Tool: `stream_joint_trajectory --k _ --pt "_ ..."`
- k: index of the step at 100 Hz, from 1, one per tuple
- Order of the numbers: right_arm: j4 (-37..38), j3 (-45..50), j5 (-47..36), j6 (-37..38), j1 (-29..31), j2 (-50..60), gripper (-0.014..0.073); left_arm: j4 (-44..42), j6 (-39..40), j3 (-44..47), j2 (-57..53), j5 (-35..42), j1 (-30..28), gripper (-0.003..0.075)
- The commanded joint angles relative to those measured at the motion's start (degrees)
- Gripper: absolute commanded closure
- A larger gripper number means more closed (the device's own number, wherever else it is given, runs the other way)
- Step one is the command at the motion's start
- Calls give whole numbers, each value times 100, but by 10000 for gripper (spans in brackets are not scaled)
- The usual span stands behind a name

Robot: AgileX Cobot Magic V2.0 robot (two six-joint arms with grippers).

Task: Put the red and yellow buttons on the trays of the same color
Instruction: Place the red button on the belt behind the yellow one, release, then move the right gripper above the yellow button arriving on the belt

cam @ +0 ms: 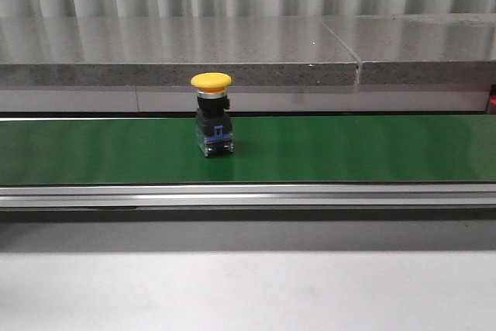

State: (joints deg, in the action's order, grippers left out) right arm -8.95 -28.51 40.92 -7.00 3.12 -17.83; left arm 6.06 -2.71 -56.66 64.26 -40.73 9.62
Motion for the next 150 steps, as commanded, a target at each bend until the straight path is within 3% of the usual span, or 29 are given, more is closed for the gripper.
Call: stream_joint_trajectory --k 1,28,64,96,124,134,150 --pt "-60 -152 -430 -50 15 -35 665 65 9 130 -443 469 154 741" --pt "-60 -152 -430 -50 15 -35 665 300 9 1139 -1620 882 278 741" --pt "-78 -152 -612 -45 15 -35 665 300 9 1883 -2942 776 278 741" --pt "-260 -237 -326 -45 7 -159 665 300 9 1994 -3212 590 278 741" --pt "-260 -1175 -165 -113 -332 -1528 655 290 9 1994 -3212 581 278 741" --pt "-260 -1688 -41 -131 -543 -2229 565 290 9 1994 -3212 581 278 741" --pt "-260 -2496 111 -131 -1037 -3216 244 290 9 1994 -3212 581 278 741"
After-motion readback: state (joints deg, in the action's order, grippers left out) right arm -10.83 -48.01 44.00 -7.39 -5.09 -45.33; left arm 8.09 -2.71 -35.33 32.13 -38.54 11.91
